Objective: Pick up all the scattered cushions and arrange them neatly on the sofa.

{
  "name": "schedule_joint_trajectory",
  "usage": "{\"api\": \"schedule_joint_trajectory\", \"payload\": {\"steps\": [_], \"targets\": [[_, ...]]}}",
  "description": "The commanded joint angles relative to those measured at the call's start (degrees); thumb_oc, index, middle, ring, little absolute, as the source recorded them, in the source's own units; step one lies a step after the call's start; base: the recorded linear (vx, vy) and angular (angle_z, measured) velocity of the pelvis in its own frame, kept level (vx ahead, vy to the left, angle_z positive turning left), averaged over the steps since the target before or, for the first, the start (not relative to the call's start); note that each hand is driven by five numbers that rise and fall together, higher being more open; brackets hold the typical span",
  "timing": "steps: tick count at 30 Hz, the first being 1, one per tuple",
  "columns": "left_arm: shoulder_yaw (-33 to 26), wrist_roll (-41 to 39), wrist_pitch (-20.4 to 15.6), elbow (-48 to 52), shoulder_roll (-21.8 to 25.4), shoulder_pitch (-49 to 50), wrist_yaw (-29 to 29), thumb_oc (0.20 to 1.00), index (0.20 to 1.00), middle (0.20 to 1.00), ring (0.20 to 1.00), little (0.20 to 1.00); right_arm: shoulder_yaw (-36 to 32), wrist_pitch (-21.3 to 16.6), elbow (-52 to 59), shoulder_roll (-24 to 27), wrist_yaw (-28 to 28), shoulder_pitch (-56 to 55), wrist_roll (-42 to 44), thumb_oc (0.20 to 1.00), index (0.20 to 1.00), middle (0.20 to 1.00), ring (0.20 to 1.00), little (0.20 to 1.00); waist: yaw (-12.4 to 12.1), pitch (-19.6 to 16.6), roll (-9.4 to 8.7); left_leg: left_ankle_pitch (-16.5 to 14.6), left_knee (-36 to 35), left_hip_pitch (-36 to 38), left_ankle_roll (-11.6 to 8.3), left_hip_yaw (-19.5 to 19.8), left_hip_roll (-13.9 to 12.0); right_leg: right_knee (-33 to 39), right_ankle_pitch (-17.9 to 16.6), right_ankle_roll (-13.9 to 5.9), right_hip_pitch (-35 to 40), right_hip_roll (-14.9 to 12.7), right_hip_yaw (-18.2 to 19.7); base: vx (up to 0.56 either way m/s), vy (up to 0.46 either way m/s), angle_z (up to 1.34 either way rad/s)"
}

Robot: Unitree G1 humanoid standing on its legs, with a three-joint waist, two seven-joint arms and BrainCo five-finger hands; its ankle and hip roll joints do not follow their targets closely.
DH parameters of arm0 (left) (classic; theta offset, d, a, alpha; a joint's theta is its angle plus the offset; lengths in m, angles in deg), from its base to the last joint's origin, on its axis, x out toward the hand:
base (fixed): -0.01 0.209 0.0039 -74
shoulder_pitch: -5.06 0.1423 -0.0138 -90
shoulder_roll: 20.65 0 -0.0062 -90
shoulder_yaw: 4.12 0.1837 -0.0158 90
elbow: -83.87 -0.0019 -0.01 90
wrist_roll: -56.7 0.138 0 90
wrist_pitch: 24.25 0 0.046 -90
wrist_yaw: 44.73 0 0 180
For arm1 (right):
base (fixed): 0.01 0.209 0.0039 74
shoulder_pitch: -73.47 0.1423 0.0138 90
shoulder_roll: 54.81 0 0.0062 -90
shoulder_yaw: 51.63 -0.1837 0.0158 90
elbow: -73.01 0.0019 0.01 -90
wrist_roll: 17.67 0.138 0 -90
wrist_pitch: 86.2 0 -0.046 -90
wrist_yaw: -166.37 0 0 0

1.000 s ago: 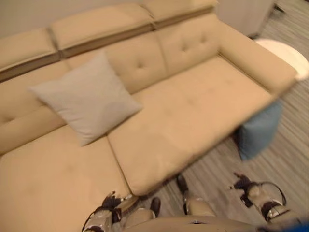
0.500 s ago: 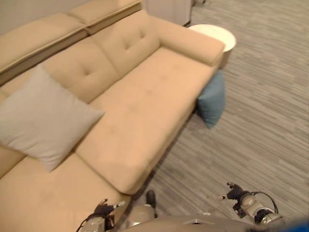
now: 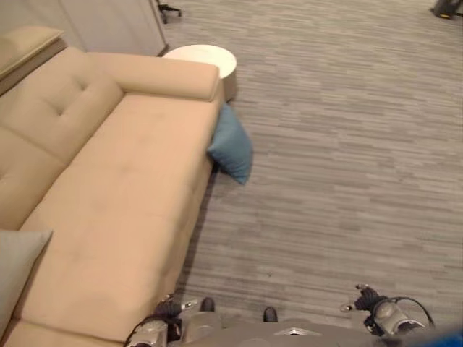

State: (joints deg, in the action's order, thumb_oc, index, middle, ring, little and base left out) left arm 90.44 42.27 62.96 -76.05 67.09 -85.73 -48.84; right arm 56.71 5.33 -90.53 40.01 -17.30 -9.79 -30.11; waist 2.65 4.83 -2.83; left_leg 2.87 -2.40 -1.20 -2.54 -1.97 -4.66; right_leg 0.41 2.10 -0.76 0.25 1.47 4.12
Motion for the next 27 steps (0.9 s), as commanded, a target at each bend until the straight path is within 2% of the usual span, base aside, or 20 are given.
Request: {"api": "schedule_joint_trajectory", "payload": {"steps": [1, 3, 6, 11, 12, 14, 15, 17, 18, 19, 22, 23, 24, 25, 26, 27], "targets": [[0.0, 1.5, -0.3, -1.2, 2.4, -0.2, -0.3, 1.000, 1.000, 1.000, 1.000, 1.000, 0.7, -0.3, -0.5, -2.0, -1.1, 3.2, 1.7, 1.000, 1.000, 1.000, 1.000, 1.000, -1.0, 0.7, -2.33, -4.9, 2.6, 2.0, 0.34, -2.2, 5.3, -0.2, -5.2, -7.88, -1.6, -3.1, 0.9, 0.06, 0.155, -0.65], [-0.6, 2.1, -0.1, -1.8, 2.8, 0.0, -0.4, 1.000, 1.000, 1.000, 1.000, 1.000, -0.7, -0.2, -1.0, -2.8, -1.3, 3.5, 2.8, 1.000, 1.000, 1.000, 1.000, 1.000, -0.7, 0.2, -1.55, -5.0, 0.9, 3.3, 1.10, -4.0, 5.8, -0.6, -5.5, -8.61, -1.9, -3.3, 2.2, 0.05, 0.182, -0.54], [-1.0, 2.1, -0.1, -1.9, 3.0, 0.1, -0.5, 1.000, 1.000, 1.000, 1.000, 1.000, -1.4, -0.1, -1.4, -3.0, -1.4, 3.6, 3.3, 1.000, 1.000, 1.000, 1.000, 1.000, -0.9, 0.3, -1.13, -5.1, 0.5, 3.8, 1.65, -4.4, 6.1, -1.9, -5.3, -9.07, -2.5, -3.6, 2.6, 0.03, 0.119, -0.47], [-2.0, 1.1, -0.2, -1.8, 3.2, -0.2, -1.0, 1.000, 1.000, 1.000, 1.000, 1.000, -4.8, -0.3, -0.9, -3.6, -2.4, 4.2, 7.3, 1.000, 1.000, 1.000, 1.000, 1.000, -0.6, 1.9, -0.22, -5.3, 0.2, 4.5, 3.05, -3.6, 6.7, -11.0, -5.5, -10.33, -6.1, -3.8, 2.3, 0.01, 0.085, -0.19], [-2.0, 0.4, -0.4, -1.5, 3.2, -0.5, -1.4, 1.000, 1.000, 1.000, 1.000, 1.000, -5.8, -0.4, -0.6, -3.9, -2.7, 4.1, 8.8, 1.000, 1.000, 1.000, 1.000, 1.000, -0.6, 2.2, 0.21, -5.5, -0.1, 4.9, 3.23, -3.0, 6.6, -13.0, -4.6, -9.82, -7.4, -3.9, 0.4, 0.05, 0.094, -0.28], [-1.7, 0.1, -0.5, -1.4, 3.1, -1.2, -1.6, 1.000, 1.000, 1.000, 1.000, 1.000, -6.9, -0.5, -0.9, -3.9, -3.1, 3.6, 10.2, 1.000, 1.000, 1.000, 1.000, 1.000, -0.9, 2.1, 0.23, -5.9, -0.8, 5.9, 3.35, -2.3, 7.0, -10.0, -4.5, -8.98, -8.0, -4.0, -3.3, 0.08, 0.053, -0.18], [-1.7, 0.1, -0.5, -1.4, 3.1, -1.2, -1.6, 1.000, 1.000, 1.000, 1.000, 1.000, -6.9, -0.5, -0.9, -3.9, -3.1, 3.6, 10.2, 1.000, 1.000, 1.000, 1.000, 1.000, -0.8, 2.1, 0.27, -5.9, -0.9, 6.0, 3.35, -2.2, 7.0, -10.0, -4.5, -8.97, -7.9, -4.0, -3.4, 0.08, 0.006, -0.10], [-0.5, 1.0, -0.7, -0.7, 2.9, -2.2, -0.8, 1.000, 1.000, 1.000, 1.000, 1.000, -7.9, -0.9, -1.1, -3.7, -3.5, 2.3, 11.2, 1.000, 1.000, 1.000, 1.000, 1.000, -1.8, 1.9, -0.18, -6.8, -1.3, 6.9, 3.70, -0.7, 7.8, -4.4, -6.2, -7.83, -9.8, -2.3, -8.9, 0.17, -0.018, -0.02], [-0.5, 1.0, -0.7, -0.6, 2.8, -2.2, -0.8, 1.000, 1.000, 1.000, 1.000, 1.000, -7.9, -0.9, -1.1, -3.7, -3.5, 2.3, 11.2, 1.000, 1.000, 1.000, 1.000, 1.000, -1.7, 2.0, -0.10, -6.9, -1.2, 7.0, 3.69, -0.6, 7.8, -4.4, -6.2, -7.82, -9.7, -2.3, -9.0, 0.26, -0.023, 0.04], [0.8, 2.3, -0.7, -0.1, 2.6, -2.8, -0.5, 1.000, 1.000, 1.000, 1.000, 1.000, -8.7, -1.1, -0.8, -3.6, -3.5, 1.0, 12.1, 1.000, 1.000, 1.000, 1.000, 1.000, -1.6, 2.5, -0.41, -7.8, -0.3, 7.6, 3.80, 1.3, 8.3, -3.8, -6.9, -7.48, -11.1, -1.5, -10.8, 0.21, -0.014, 0.16], [1.8, 3.3, -0.8, 0.2, 2.2, -3.0, -0.3, 1.000, 1.000, 1.000, 1.000, 1.000, -8.9, -1.5, -1.0, -3.3, -3.8, -0.3, 12.4, 1.000, 1.000, 1.000, 1.000, 1.000, -1.2, 2.6, -0.39, -8.8, 1.6, 8.1, 3.19, 3.6, 8.2, -4.0, -5.9, -6.86, -9.7, -1.6, -9.8, 0.18, -0.042, 0.69], [2.8, 3.5, -0.9, 0.0, 1.5, -3.4, -0.2, 1.000, 1.000, 1.000, 1.000, 1.000, -9.7, -1.5, -1.6, -3.2, -3.9, -1.6, 13.5, 1.000, 1.000, 1.000, 1.000, 1.000, -0.7, 2.1, -0.26, -8.4, 3.6, 8.3, 1.39, 4.4, 7.4, -3.8, -5.1, -5.82, -8.6, -1.1, -9.5, 0.29, -0.127, 0.74], [3.0, 3.5, -0.8, 0.0, 1.2, -3.3, 0.0, 1.000, 1.000, 1.000, 1.000, 1.000, -10.4, -1.4, -1.9, -3.0, -3.9, -2.4, 13.9, 1.000, 1.000, 1.000, 1.000, 1.000, -0.4, 1.8, -0.08, -7.8, 5.7, 8.1, 0.06, 3.7, 6.5, -3.5, -4.7, -5.43, -7.6, -1.5, -11.4, 0.22, -0.104, 0.55], [3.0, 3.5, -0.8, 0.0, 1.2, -3.3, 0.0, 1.000, 1.000, 1.000, 1.000, 1.000, -10.4, -1.4, -1.9, -3.0, -3.9, -2.4, 13.9, 1.000, 1.000, 1.000, 1.000, 1.000, -0.3, 1.8, -0.04, -7.9, 5.9, 8.1, 0.04, 3.9, 6.5, -3.5, -4.7, -5.41, -7.5, -1.5, -11.5, 0.15, -0.079, 0.58], [3.3, 3.7, -0.6, 0.1, 1.1, -3.2, 0.3, 1.000, 1.000, 1.000, 1.000, 1.000, -11.0, -1.3, -2.2, -2.9, -4.0, -3.1, 14.5, 1.000, 1.000, 1.000, 1.000, 1.000, -0.1, 1.8, 0.07, -6.6, 8.0, 7.5, -1.16, 3.4, 5.8, -3.0, -4.4, -4.98, -6.3, -1.5, -12.2, 0.16, -0.127, 0.78], [3.9, 3.9, -0.5, 0.1, 1.2, -3.7, 0.2, 1.000, 1.000, 1.000, 1.000, 1.000, -11.7, -1.4, -2.3, -2.9, -4.4, -3.9, 15.9, 1.000, 1.000, 1.000, 1.000, 1.000, 0.2, 2.9, -0.75, -2.9, 18.2, 3.1, -3.13, 2.2, 4.6, -2.4, -4.0, -3.94, -4.1, -1.8, -12.3, 0.16, -0.126, 0.75]]}}
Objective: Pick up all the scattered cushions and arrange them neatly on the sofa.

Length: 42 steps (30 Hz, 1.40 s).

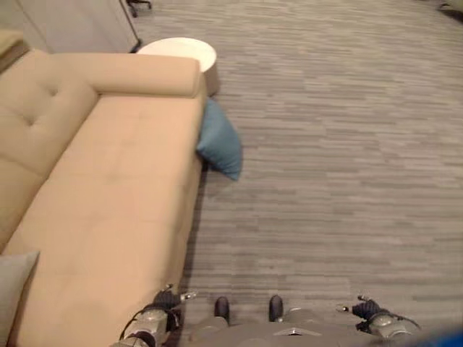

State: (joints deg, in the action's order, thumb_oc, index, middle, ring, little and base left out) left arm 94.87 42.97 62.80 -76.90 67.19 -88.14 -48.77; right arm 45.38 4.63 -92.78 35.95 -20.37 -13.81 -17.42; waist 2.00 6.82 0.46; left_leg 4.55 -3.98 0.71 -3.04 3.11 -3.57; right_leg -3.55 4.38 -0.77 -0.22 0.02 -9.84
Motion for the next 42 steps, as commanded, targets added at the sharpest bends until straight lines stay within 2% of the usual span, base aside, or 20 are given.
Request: {"api": "schedule_joint_trajectory", "payload": {"steps": [1, 4, 5, 8, 10, 12, 15, 16, 18, 19, 24, 27, 29, 31, 35, 36, 37, 38, 39, 42], "targets": [[-0.5, 3.2, -0.4, 1.0, 1.1, -1.3, 0.1, 1.000, 1.000, 1.000, 1.000, 1.000, -0.4, -0.7, -0.1, 1.1, -1.3, 0.2, 3.2, 1.000, 1.000, 1.000, 1.000, 1.000, 0.9, 0.9, -3.99, -4.8, 20.2, 1.0, -2.65, -2.8, 3.5, 1.6, -6.2, -3.91, -3.7, -0.3, 1.6, 0.14, -0.158, 0.73], [0.1, 2.7, -0.3, 1.0, 1.0, -1.9, -0.2, 1.000, 1.000, 1.000, 1.000, 1.000, -0.2, -0.7, 0.0, 1.3, -1.7, 0.6, 3.9, 1.000, 1.000, 1.000, 1.000, 1.000, -0.6, 2.8, -5.37, -3.8, 29.7, -6.0, -1.89, -3.1, 4.1, 2.7, -5.5, -2.56, -1.0, -0.9, 2.3, 0.13, -0.100, 0.21], [0.2, 2.2, -0.3, 1.0, 0.6, -1.7, -0.3, 1.000, 1.000, 1.000, 1.000, 1.000, -0.3, -0.7, 0.2, 1.5, -1.8, 1.1, 5.0, 1.000, 1.000, 1.000, 1.000, 1.000, -1.6, 2.8, -5.86, -5.9, 25.2, -10.0, -0.27, -3.7, 5.6, 4.0, -5.0, -2.92, 0.5, -1.2, 3.1, 0.29, -0.060, 0.01], [0.5, 2.8, -0.3, 1.1, 0.5, -1.4, -0.4, 1.000, 1.000, 1.000, 1.000, 1.000, -0.2, -1.1, 0.8, 1.6, -1.7, 1.2, 5.2, 1.000, 1.000, 1.000, 1.000, 1.000, -2.1, 2.7, -5.69, -6.9, 19.3, -10.8, 0.51, -3.4, 6.1, 4.7, -4.4, -3.43, 1.4, -1.1, 4.1, 0.21, 0.010, 0.11], [0.4, 3.0, -0.4, 1.0, 0.3, -0.9, -0.6, 1.000, 1.000, 1.000, 1.000, 1.000, 0.4, -1.4, 1.4, 1.6, -1.9, 1.5, 4.8, 1.000, 1.000, 1.000, 1.000, 1.000, -3.3, 2.4, -4.86, -3.4, 12.3, -12.2, 0.06, -0.8, 7.1, 5.1, -3.5, -3.73, 2.8, 0.0, 5.6, 0.30, 0.062, -0.17], [0.4, 3.4, -0.3, 0.5, 0.2, -0.6, -0.8, 1.000, 1.000, 1.000, 1.000, 1.000, 0.4, -1.6, 1.6, 1.7, -1.7, 1.7, 4.7, 1.000, 1.000, 1.000, 1.000, 1.000, -3.5, 2.3, -4.64, -1.4, 11.6, -13.6, -0.58, -2.1, 6.5, 4.6, -2.2, -4.04, 4.3, -0.3, 6.3, 0.32, 0.111, -0.16], [-0.6, 3.7, -0.3, -0.3, 0.3, 0.2, -0.6, 1.000, 1.000, 1.000, 1.000, 1.000, 0.7, -1.7, 2.1, 1.2, -1.3, 1.6, 3.9, 1.000, 1.000, 1.000, 1.000, 1.000, -3.3, 1.2, -4.31, -2.6, 9.8, -10.2, 0.66, -3.0, 6.4, 0.3, -0.7, -4.79, 3.8, -0.9, 6.5, 0.28, 0.150, -0.52], [-1.1, 3.4, -0.4, 0.0, 0.6, 0.3, -0.6, 1.000, 1.000, 1.000, 1.000, 1.000, 1.2, -1.8, 2.7, 0.8, -1.0, 2.6, 3.4, 1.000, 1.000, 1.000, 1.000, 1.000, -3.9, 1.4, -3.99, -4.3, 9.9, -8.4, 2.03, -3.0, 6.6, -6.4, -1.1, -5.81, 1.9, -2.0, 6.8, 0.20, 0.150, -0.63], [-1.1, 3.1, -0.4, 0.1, 0.8, 0.0, -0.8, 1.000, 1.000, 1.000, 1.000, 1.000, 1.6, -1.9, 2.9, 0.7, -1.1, 3.4, 2.8, 1.000, 1.000, 1.000, 1.000, 1.000, -4.3, 1.8, -3.87, -5.2, 10.0, -7.2, 2.82, -3.4, 6.7, -10.4, -2.8, -6.87, -0.1, -3.1, 6.4, 0.19, 0.145, -0.66], [-1.1, 2.7, -0.4, 0.7, 1.1, -0.4, -0.9, 1.000, 1.000, 1.000, 1.000, 1.000, 1.8, -2.1, 3.4, 0.6, -1.1, 4.2, 2.8, 1.000, 1.000, 1.000, 1.000, 1.000, -4.7, 2.5, -3.21, -6.5, 10.5, -5.4, 4.41, -3.3, 6.9, -19.0, -7.4, -7.57, -3.7, -4.8, 6.2, 0.19, 0.139, -0.61], [-0.9, 2.6, -0.6, 1.9, 1.9, -0.9, -1.5, 1.000, 1.000, 1.000, 1.000, 1.000, 2.4, -2.4, 4.7, 0.6, -1.2, 5.1, 2.7, 1.000, 1.000, 1.000, 1.000, 1.000, -3.9, 3.6, -1.86, -9.1, 10.6, -1.8, 5.96, -1.4, 6.6, -26.5, -7.4, -5.85, -9.2, -5.5, 6.1, 0.19, 0.086, -0.10], [-1.0, 2.3, -0.9, 2.1, 2.0, -1.0, -1.6, 1.000, 1.000, 1.000, 1.000, 1.000, 3.0, -2.5, 4.7, 0.6, -0.9, 5.6, 2.6, 1.000, 1.000, 1.000, 1.000, 1.000, -2.7, 2.9, -2.07, -9.8, 7.8, 1.9, 5.46, 0.3, 7.1, -19.2, -6.1, -5.86, -12.7, -3.3, 5.3, 0.35, -0.008, -0.05], [-1.3, 2.2, -0.9, 1.8, 1.8, -1.1, -1.6, 1.000, 1.000, 1.000, 1.000, 1.000, 3.4, -2.4, 4.9, 0.5, -1.1, 5.7, 2.6, 1.000, 1.000, 1.000, 1.000, 1.000, -1.7, 2.9, -2.60, -11.0, 5.9, 5.1, 4.82, 1.2, 7.5, -8.8, -7.7, -6.87, -13.3, -2.9, 3.7, 0.49, -0.088, -0.05], [-1.9, 2.2, -1.2, 0.9, 1.5, -1.4, -1.7, 1.000, 1.000, 1.000, 1.000, 1.000, 3.7, -2.5, 5.3, 0.3, -1.2, 5.7, 2.6, 1.000, 1.000, 1.000, 1.000, 1.000, 0.3, 2.7, -2.92, -11.6, 4.9, 8.9, 3.76, 3.5, 7.3, 1.5, -11.0, -7.98, -15.3, -1.4, 5.6, 0.52, -0.095, 0.26], [0.1, 5.0, -1.6, 0.7, 0.6, -1.3, -1.6, 1.000, 1.000, 1.000, 1.000, 1.000, 4.1, -2.5, 5.0, 0.6, -1.0, 4.7, 2.2, 1.000, 1.000, 1.000, 1.000, 1.000, 1.2, 0.9, -2.33, -10.6, 8.3, 11.3, 1.34, 4.9, 5.7, 1.2, -11.9, -6.87, -13.3, -0.6, 5.7, 0.45, -0.154, 0.49], [1.3, 5.3, -1.6, 1.3, 0.3, -1.2, -1.1, 1.000, 1.000, 1.000, 1.000, 1.000, 3.5, -2.7, 4.8, 1.1, -0.8, 3.4, 2.9, 1.000, 1.000, 1.000, 1.000, 1.000, 2.0, 0.7, -1.79, -4.8, 16.9, 9.2, -1.48, 4.9, 4.6, 0.2, -10.7, -5.28, -11.3, 0.4, 5.8, 0.34, -0.152, 0.60], [1.3, 5.3, -1.6, 1.3, 0.4, -1.2, -1.1, 1.000, 1.000, 1.000, 1.000, 1.000, 3.5, -2.7, 4.8, 1.1, -0.8, 3.4, 2.9, 1.000, 1.000, 1.000, 1.000, 1.000, 2.1, 0.6, -1.94, -4.6, 16.8, 9.0, -1.47, 5.0, 4.8, 0.2, -10.7, -5.31, -11.5, 0.2, 5.8, 0.30, -0.170, 0.56], [1.8, 5.3, -1.4, 1.5, 0.2, -1.4, -0.8, 1.000, 1.000, 1.000, 1.000, 1.000, 3.1, -2.6, 4.6, 1.4, -0.8, 2.9, 3.3, 1.000, 1.000, 1.000, 1.000, 1.000, 2.1, 1.1, -2.30, -1.3, 23.9, 5.6, -3.12, 3.2, 3.9, 0.5, -10.0, -4.61, -9.6, -0.3, 5.2, 0.20, -0.237, 0.31], [3.3, 5.1, -1.4, 3.1, 0.3, -2.8, -0.8, 1.000, 1.000, 1.000, 1.000, 1.000, 2.8, -2.9, 5.0, 2.0, -1.4, 2.7, 4.9, 1.000, 1.000, 1.000, 1.000, 1.000, 1.1, 3.3, -4.80, 0.3, 34.9, -3.3, -1.78, 0.4, 4.2, 0.4, -8.5, -2.74, -6.8, -1.6, 6.4, 0.20, -0.232, 0.14], [3.6, 3.1, -1.3, 3.8, 0.3, -3.6, -1.0, 1.000, 1.000, 1.000, 1.000, 1.000, 2.6, -2.2, 4.3, 2.4, -1.7, 3.1, 5.3, 1.000, 1.000, 1.000, 1.000, 1.000, -0.8, 4.1, -5.60, -2.5, 35.5, -10.5, -0.26, -2.7, 5.3, 0.8, -6.4, -1.91, -3.7, -1.8, 6.6, 0.28, -0.198, 0.15]]}}
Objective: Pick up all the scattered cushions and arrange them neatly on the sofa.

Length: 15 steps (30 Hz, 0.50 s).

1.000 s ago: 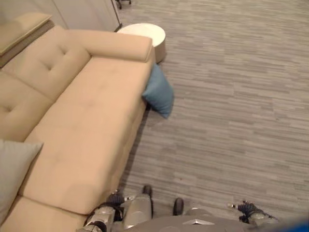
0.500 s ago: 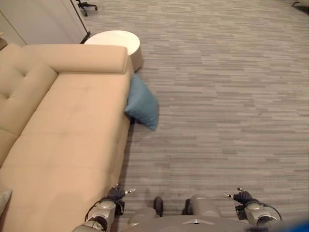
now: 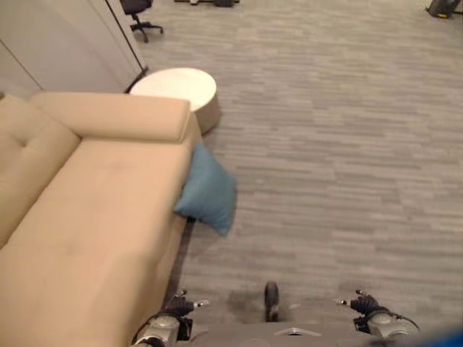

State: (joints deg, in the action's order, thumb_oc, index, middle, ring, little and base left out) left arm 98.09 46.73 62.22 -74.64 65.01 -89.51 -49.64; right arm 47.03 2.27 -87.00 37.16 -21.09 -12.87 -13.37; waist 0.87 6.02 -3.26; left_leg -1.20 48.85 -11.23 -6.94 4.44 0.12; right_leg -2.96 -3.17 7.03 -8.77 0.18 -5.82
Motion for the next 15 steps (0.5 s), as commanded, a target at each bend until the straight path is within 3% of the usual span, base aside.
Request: {"api": "schedule_joint_trajectory", "payload": {"steps": [1, 2, 3, 4, 5, 6, 7, 8, 10, 12, 13, 14, 15], "targets": [[0.4, -0.7, -0.7, 1.6, 2.5, -2.2, -0.1, 1.000, 1.000, 1.000, 1.000, 1.000, 1.0, 0.2, -1.5, 1.2, -1.0, 2.2, 1.3, 1.000, 1.000, 1.000, 1.000, 1.000, 0.3, 5.1, -1.74, 2.9, -17.1, 1.5, 3.65, -4.0, 1.5, 0.2, 1.3, -9.71, 5.0, -1.8, 2.6, 0.39, -0.056, -0.41], [0.7, -0.3, -0.8, 1.7, 2.5, -2.1, -0.3, 1.000, 1.000, 1.000, 1.000, 1.000, 0.4, 0.1, -1.5, 1.3, -0.9, 2.0, 2.1, 1.000, 1.000, 1.000, 1.000, 1.000, -0.3, 4.4, -1.59, 1.7, -25.6, -1.3, 4.47, -5.6, 2.3, 1.6, 2.3, -10.22, 7.1, -1.4, 2.8, 0.29, -0.024, -0.25], [0.8, -0.3, -0.8, 1.7, 2.5, -2.1, -0.3, 1.000, 1.000, 1.000, 1.000, 1.000, 0.4, 0.1, -1.4, 1.4, -0.9, 1.9, 2.1, 1.000, 1.000, 1.000, 1.000, 1.000, -0.4, 4.6, -1.62, 1.6, -25.9, -0.8, 4.51, -5.7, 2.3, 1.8, 2.4, -10.27, 7.5, -1.5, 2.9, 0.54, -0.016, 0.02], [0.6, -0.3, -0.7, 1.8, 2.4, -1.6, -0.5, 1.000, 1.000, 1.000, 1.000, 1.000, 0.2, 0.0, -1.5, 1.3, -1.0, 1.3, 2.0, 1.000, 1.000, 1.000, 1.000, 1.000, -1.0, 4.2, -0.89, 2.1, -34.9, -1.3, 4.75, -6.8, 2.1, 2.1, 3.7, -10.72, 9.2, -0.6, 2.8, 0.42, 0.032, 0.15], [0.3, -0.2, -0.6, 1.6, 2.4, -1.3, -0.5, 1.000, 1.000, 1.000, 1.000, 1.000, 0.3, -0.1, -1.6, 1.2, -1.0, 1.1, 1.8, 1.000, 1.000, 1.000, 1.000, 1.000, -1.4, 3.9, -0.14, 4.4, -40.3, -1.5, 4.51, -7.0, 2.0, 2.6, 4.6, -10.87, 10.7, 0.2, 3.0, 0.41, 0.029, 0.09], [0.3, -0.2, -0.6, 1.6, 2.4, -1.2, -0.5, 1.000, 1.000, 1.000, 1.000, 1.000, 0.3, -0.1, -1.6, 1.2, -1.0, 1.1, 1.8, 1.000, 1.000, 1.000, 1.000, 1.000, -1.4, 4.0, -0.26, 4.6, -40.8, -1.0, 4.52, -7.0, 2.1, 2.7, 4.7, -10.90, 11.0, 0.1, 3.0, 0.32, 0.039, 0.03], [0.1, -0.2, -0.6, 1.1, 2.3, -1.0, -0.7, 1.000, 1.000, 1.000, 1.000, 1.000, 0.2, 0.0, -2.0, 1.2, -1.1, 0.9, 1.7, 1.000, 1.000, 1.000, 1.000, 1.000, -1.8, 3.8, 0.20, 6.7, -43.7, -1.8, 4.10, -7.8, 1.7, 3.1, 5.5, -11.04, 13.0, 0.5, 3.1, 0.42, 0.083, 0.09], [-0.7, -0.2, -0.3, 0.3, 2.7, -0.8, -0.7, 1.000, 1.000, 1.000, 1.000, 1.000, -0.2, 0.2, -2.2, 0.8, -0.7, 1.1, 1.5, 1.000, 1.000, 1.000, 1.000, 1.000, -1.3, 3.0, 0.29, 6.1, -43.8, -0.4, 4.31, -9.9, 1.0, 1.8, 7.2, -11.31, 13.8, 0.4, 2.8, 0.42, 0.084, 0.08], [-1.1, 0.1, -0.2, -0.1, 2.9, -0.6, -0.5, 1.000, 1.000, 1.000, 1.000, 1.000, -0.2, 0.3, -2.3, 0.5, -0.6, 0.7, 1.1, 1.000, 1.000, 1.000, 1.000, 1.000, -1.3, 2.6, 0.14, 5.8, -44.1, 0.4, 4.61, -9.7, 1.2, 0.8, 7.5, -11.61, 13.9, 0.0, 2.4, 0.34, 0.104, -0.10], [-2.5, -0.9, -0.3, -0.2, 3.2, 0.4, -0.7, 1.000, 1.000, 1.000, 1.000, 1.000, 0.7, -0.1, -1.7, -0.3, -0.3, 1.7, -0.1, 1.000, 1.000, 1.000, 1.000, 1.000, -2.6, 2.2, -0.75, 2.5, -43.4, 3.2, 6.77, -8.3, 2.9, -8.1, 5.8, -13.84, 12.0, -1.9, 2.7, 0.36, 0.168, -0.15], [-2.5, -0.9, -0.3, -0.2, 3.2, 0.4, -0.7, 1.000, 1.000, 1.000, 1.000, 1.000, 0.7, -0.1, -1.7, -0.3, -0.3, 1.8, -0.1, 1.000, 1.000, 1.000, 1.000, 1.000, -2.7, 2.0, -0.69, 2.6, -43.4, 3.0, 6.75, -8.4, 2.8, -8.0, 5.7, -13.81, 11.8, -1.8, 2.7, 0.14, 0.100, -0.22], [-2.8, -1.3, -0.2, -0.1, 3.5, 0.5, -0.7, 1.000, 1.000, 1.000, 1.000, 1.000, 0.9, -0.2, -1.3, -0.5, -0.3, 2.1, -0.3, 1.000, 1.000, 1.000, 1.000, 1.000, -2.9, 2.5, -0.87, 1.5, -43.1, 4.2, 7.59, -8.3, 3.0, -13.3, 3.1, -14.81, 9.7, -2.8, 3.0, 0.17, 0.159, -0.23], [-3.0, -2.2, -0.3, 1.0, 4.3, 0.2, -1.0, 1.000, 1.000, 1.000, 1.000, 1.000, 1.1, -0.4, -0.4, -0.6, -0.3, 3.0, -0.2, 1.000, 1.000, 1.000, 1.000, 1.000, -3.0, 3.7, -0.36, -0.2, -42.1, 5.9, 9.01, -7.8, 2.9, -22.9, -2.2, -15.68, 5.2, -4.6, 2.1, 0.17, 0.160, -0.11]]}}
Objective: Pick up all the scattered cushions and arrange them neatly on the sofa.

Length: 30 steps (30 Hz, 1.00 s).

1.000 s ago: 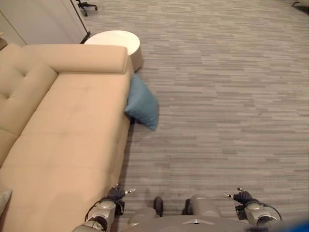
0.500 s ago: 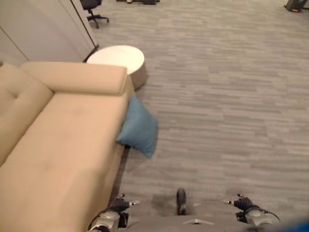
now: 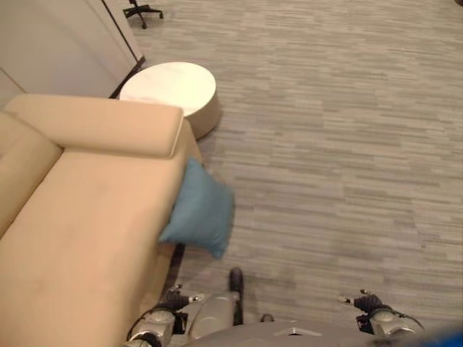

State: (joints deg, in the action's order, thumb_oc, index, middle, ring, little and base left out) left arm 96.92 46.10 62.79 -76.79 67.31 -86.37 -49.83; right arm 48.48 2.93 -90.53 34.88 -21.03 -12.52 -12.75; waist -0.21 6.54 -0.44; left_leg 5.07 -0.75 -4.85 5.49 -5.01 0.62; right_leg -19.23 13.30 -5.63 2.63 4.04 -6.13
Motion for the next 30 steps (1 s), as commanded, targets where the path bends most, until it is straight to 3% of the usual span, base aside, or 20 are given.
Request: {"api": "schedule_joint_trajectory", "payload": {"steps": [1, 3, 4, 6, 7, 8, 9, 13, 16, 17, 18, 19, 20, 21, 24, 27, 28, 29, 30], "targets": [[-1.8, -1.6, -0.9, 3.2, 2.0, -2.9, -0.8, 1.000, 1.000, 1.000, 1.000, 1.000, -0.4, -1.1, 3.1, 1.7, -0.4, 2.6, -0.9, 1.000, 1.000, 1.000, 1.000, 1.000, -1.9, 3.2, -3.25, -6.5, 7.6, -0.5, -3.39, 1.6, 2.5, -6.8, -18.6, -3.05, -6.3, -8.6, 2.5, 0.28, 0.187, 0.24], [-1.8, -1.7, -1.0, 3.8, 2.8, -3.5, -1.1, 1.000, 1.000, 1.000, 1.000, 1.000, -0.2, -1.4, 4.3, 1.1, -0.4, 3.6, -0.1, 1.000, 1.000, 1.000, 1.000, 1.000, -1.4, 4.0, -2.38, -8.5, 7.2, 2.6, -2.82, 4.4, 2.1, -10.4, -17.1, -1.42, -11.4, -8.1, 2.6, 0.36, 0.089, 0.45], [-2.1, -2.0, -1.3, 4.0, 3.1, -3.5, -1.2, 1.000, 1.000, 1.000, 1.000, 1.000, 0.6, -1.5, 4.5, 1.1, -0.1, 4.2, -0.3, 1.000, 1.000, 1.000, 1.000, 1.000, -1.0, 4.0, -2.43, -9.0, 6.4, 4.8, -3.07, 6.0, 2.4, -5.6, -15.9, -0.94, -14.3, -7.4, 2.6, 0.30, 0.011, 0.48], [-2.3, -2.1, -1.3, 4.1, 3.1, -3.5, -1.1, 1.000, 1.000, 1.000, 1.000, 1.000, 1.0, -1.6, 4.7, 1.0, 0.0, 4.4, -0.2, 1.000, 1.000, 1.000, 1.000, 1.000, -0.5, 4.2, -2.54, -9.4, 6.0, 6.1, -3.28, 7.3, 2.7, -3.2, -15.5, -1.01, -14.2, -6.7, 3.2, 0.33, -0.042, 0.51], [-2.5, -2.0, -1.4, 3.3, 3.1, -3.8, -1.2, 1.000, 1.000, 1.000, 1.000, 1.000, 1.7, -2.0, 5.8, 0.9, 0.0, 4.9, 0.6, 1.000, 1.000, 1.000, 1.000, 1.000, 0.8, 4.4, -3.72, -10.2, 5.5, 7.9, -3.77, 10.0, 4.3, 7.6, -16.6, -1.94, -15.9, -4.5, 8.0, 0.48, -0.072, 0.95], [-2.8, -2.0, -1.6, 3.0, 3.0, -4.0, -1.3, 1.000, 1.000, 1.000, 1.000, 1.000, 1.8, -2.0, 6.0, 0.8, 0.1, 4.8, 1.1, 1.000, 1.000, 1.000, 1.000, 1.000, 1.5, 4.6, -3.77, -10.8, 5.0, 9.1, -3.87, 12.0, 4.7, 12.2, -17.6, -2.54, -16.4, -3.2, 11.1, 0.63, -0.091, 1.10], [-2.9, -1.6, -1.8, 1.8, 2.9, -4.4, -1.2, 1.000, 1.000, 1.000, 1.000, 1.000, 1.9, -1.9, 6.4, 0.6, 0.4, 4.3, 1.7, 1.000, 1.000, 1.000, 1.000, 1.000, 2.6, 4.3, -4.04, -10.7, 5.4, 10.3, -4.42, 16.8, 5.8, 15.4, -19.2, -3.83, -18.6, -1.2, 17.6, 0.48, -0.076, 1.07], [-2.9, -1.1, -2.0, 0.7, 1.8, -3.3, -1.2, 1.000, 1.000, 1.000, 1.000, 1.000, 3.3, -2.1, 6.4, 0.4, 0.3, 4.5, 0.4, 1.000, 1.000, 1.000, 1.000, 1.000, 2.1, 3.4, -4.46, -11.0, 6.7, 11.0, -5.44, 19.8, 6.0, 16.6, -21.0, -3.63, -15.9, -3.4, 14.8, 0.27, -0.090, 1.33], [-2.7, -1.9, -2.1, 0.9, 1.8, -2.8, -1.3, 1.000, 1.000, 1.000, 1.000, 1.000, 3.6, -2.2, 6.5, 0.5, 0.2, 4.3, 0.5, 1.000, 1.000, 1.000, 1.000, 1.000, 2.0, 3.0, -4.32, -10.1, 7.4, 10.2, -6.58, 21.4, 4.9, 15.6, -20.1, -2.59, -15.7, -3.8, 13.0, 0.16, -0.147, 0.96], [-2.6, -2.7, -2.0, 1.2, 1.8, -3.1, -1.3, 1.000, 1.000, 1.000, 1.000, 1.000, 3.1, -2.2, 7.1, 0.7, -0.3, 4.2, 1.4, 1.000, 1.000, 1.000, 1.000, 1.000, 2.0, 3.2, -4.57, -9.9, 8.6, 8.4, -7.83, 19.5, 2.5, 15.4, -18.7, -1.73, -15.0, -5.3, 9.1, 0.15, -0.279, 0.82], [-2.3, -3.5, -1.9, 1.5, 1.8, -3.7, -1.5, 1.000, 1.000, 1.000, 1.000, 1.000, 3.1, -2.5, 7.4, 0.8, -0.7, 4.2, 2.1, 1.000, 1.000, 1.000, 1.000, 1.000, 2.3, 3.6, -4.56, -9.7, 10.7, 6.9, -8.48, 17.8, 1.1, 15.2, -18.0, -1.10, -14.3, -5.5, 7.7, 0.10, -0.221, 0.68], [-2.3, -3.5, -1.9, 1.5, 1.9, -3.7, -1.5, 1.000, 1.000, 1.000, 1.000, 1.000, 3.1, -2.6, 7.4, 0.8, -0.7, 4.2, 2.1, 1.000, 1.000, 1.000, 1.000, 1.000, 2.4, 3.5, -4.68, -9.5, 10.7, 6.7, -8.48, 17.9, 1.3, 15.3, -18.0, -1.13, -14.5, -5.7, 7.7, 0.01, -0.201, 1.69], [-1.7, -4.7, -1.9, 2.3, 1.8, -4.8, -1.6, 1.000, 1.000, 1.000, 1.000, 1.000, 2.9, -2.6, 7.8, 1.0, -0.9, 4.2, 3.0, 1.000, 1.000, 1.000, 1.000, 1.000, 2.4, 4.9, -5.26, -9.6, 15.1, 2.2, -8.64, 12.9, -0.3, 15.6, -16.8, -0.31, -13.3, -6.7, 4.8, -0.01, -0.124, 1.87], [-1.8, -4.7, -1.9, 2.3, 1.8, -4.8, -1.6, 1.000, 1.000, 1.000, 1.000, 1.000, 2.9, -2.6, 7.8, 1.0, -0.9, 4.3, 3.0, 1.000, 1.000, 1.000, 1.000, 1.000, 2.6, 4.7, -5.37, -9.4, 15.1, 2.0, -8.63, 13.0, -0.1, 15.6, -16.9, -0.33, -13.5, -6.9, 4.8, -0.03, -0.196, 1.99], [-0.5, -5.6, -1.5, 3.4, 1.9, -6.7, -1.3, 1.000, 1.000, 1.000, 1.000, 1.000, 2.0, -2.3, 8.3, 1.2, -1.3, 4.1, 4.0, 1.000, 1.000, 1.000, 1.000, 1.000, 3.7, 5.4, -5.44, -9.4, 13.7, -1.6, -8.05, -0.9, -3.6, 16.5, -15.0, 0.07, -11.4, -8.9, -1.9, -0.06, -0.128, 1.25], [-0.1, -4.5, -1.3, 3.8, 2.4, -7.1, -1.0, 1.000, 1.000, 1.000, 1.000, 1.000, 1.1, -1.9, 8.6, 0.6, -1.3, 3.6, 4.7, 1.000, 1.000, 1.000, 1.000, 1.000, 4.6, 5.2, -4.59, -8.3, 10.6, -4.2, -7.10, -10.8, -2.8, 16.3, -13.7, 0.25, -10.3, -9.1, -7.0, 0.08, -0.041, 1.95], [-1.0, -3.8, -1.1, 2.6, 2.9, -6.0, -0.8, 1.000, 1.000, 1.000, 1.000, 1.000, 0.8, -1.7, 8.2, -0.1, -1.0, 3.1, 4.5, 1.000, 1.000, 1.000, 1.000, 1.000, 5.6, 4.8, -4.05, -10.4, 11.1, -3.0, -7.15, -14.5, -2.7, 15.4, -12.3, -0.58, -9.4, -9.2, -7.9, 0.19, 0.045, 1.28], [-1.0, -3.8, -1.1, 2.6, 2.9, -6.0, -0.8, 1.000, 1.000, 1.000, 1.000, 1.000, 0.8, -1.7, 8.2, -0.1, -1.0, 3.1, 4.5, 1.000, 1.000, 1.000, 1.000, 1.000, 5.6, 4.8, -4.05, -10.5, 11.2, -3.0, -7.16, -14.5, -2.7, 15.4, -12.2, -0.58, -9.3, -9.2, -8.0, 0.20, 0.195, 0.89], [-2.8, -4.6, -1.3, 2.7, 3.2, -4.6, -1.0, 1.000, 1.000, 1.000, 1.000, 1.000, 2.1, -1.6, 8.5, -0.4, -0.8, 3.8, 3.1, 1.000, 1.000, 1.000, 1.000, 1.000, 4.2, 5.0, -4.44, -10.6, 10.8, -3.1, -6.22, -10.4, -1.3, 13.3, -12.5, -0.26, -10.1, -9.5, -7.3, 0.19, 0.221, 0.28]]}}
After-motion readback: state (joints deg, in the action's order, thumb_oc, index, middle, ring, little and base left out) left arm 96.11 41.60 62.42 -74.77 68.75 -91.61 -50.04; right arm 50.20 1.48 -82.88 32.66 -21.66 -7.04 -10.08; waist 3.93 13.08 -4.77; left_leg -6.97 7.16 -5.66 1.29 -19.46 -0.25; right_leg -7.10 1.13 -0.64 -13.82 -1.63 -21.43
